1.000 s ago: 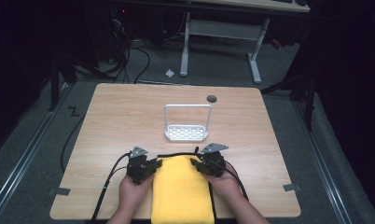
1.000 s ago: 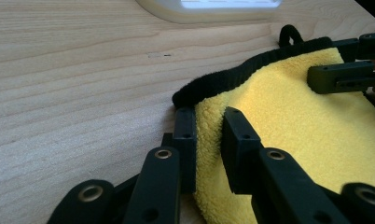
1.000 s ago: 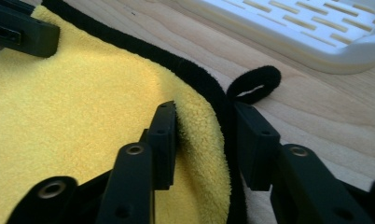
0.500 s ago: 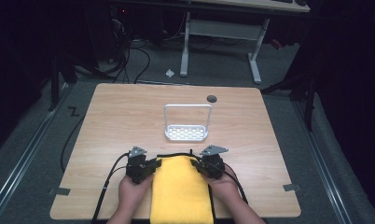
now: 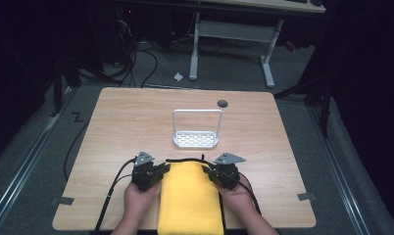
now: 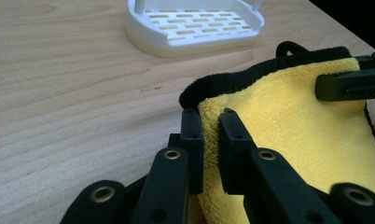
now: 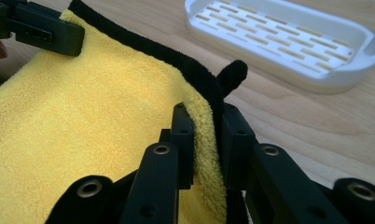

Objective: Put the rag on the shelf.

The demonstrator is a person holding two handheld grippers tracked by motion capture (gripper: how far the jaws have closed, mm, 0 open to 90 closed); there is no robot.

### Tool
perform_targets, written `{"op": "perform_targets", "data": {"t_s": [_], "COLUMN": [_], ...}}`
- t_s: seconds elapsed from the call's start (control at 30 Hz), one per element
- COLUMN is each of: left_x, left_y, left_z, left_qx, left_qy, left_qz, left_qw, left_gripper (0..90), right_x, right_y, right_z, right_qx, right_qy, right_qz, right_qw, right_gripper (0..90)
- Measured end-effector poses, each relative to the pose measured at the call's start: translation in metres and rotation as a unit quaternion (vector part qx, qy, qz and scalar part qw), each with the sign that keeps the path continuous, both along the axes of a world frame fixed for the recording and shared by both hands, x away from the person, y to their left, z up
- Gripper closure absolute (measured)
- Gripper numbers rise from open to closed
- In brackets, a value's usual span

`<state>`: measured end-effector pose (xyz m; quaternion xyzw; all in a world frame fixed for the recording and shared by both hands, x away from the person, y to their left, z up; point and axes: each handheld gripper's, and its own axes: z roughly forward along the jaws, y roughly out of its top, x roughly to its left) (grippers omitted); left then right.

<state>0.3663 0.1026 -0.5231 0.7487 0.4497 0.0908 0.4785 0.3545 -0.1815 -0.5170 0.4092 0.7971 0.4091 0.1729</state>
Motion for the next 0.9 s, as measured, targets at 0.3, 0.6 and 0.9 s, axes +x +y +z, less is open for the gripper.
{"op": "perform_targets", "data": {"t_s": [0.3,0.6,0.9], "left_x": [-0.006,0.000,0.006], "left_y": [-0.006,-0.006,-0.013], "left_z": [0.024,0.053,0.086], "left_qx": [-0.024,-0.033,-0.043], "left_qy": [-0.046,-0.083,-0.122], "left_qz": [0.007,-0.005,-0.003], "left_qw": [0.9986,0.9960,0.9916], "left_gripper": [83.1,82.7,82.4], "right_x": [-0.008,-0.006,-0.002], "right_y": [-0.004,-0.007,-0.012], "right_z": [0.019,0.045,0.074], "right_qx": [0.015,0.027,0.044], "right_qy": [-0.045,-0.083,-0.119], "right_qz": [-0.009,-0.014,-0.021], "right_qw": [0.9988,0.9961,0.9917], "right_gripper": [78.3,78.2,78.1]}}
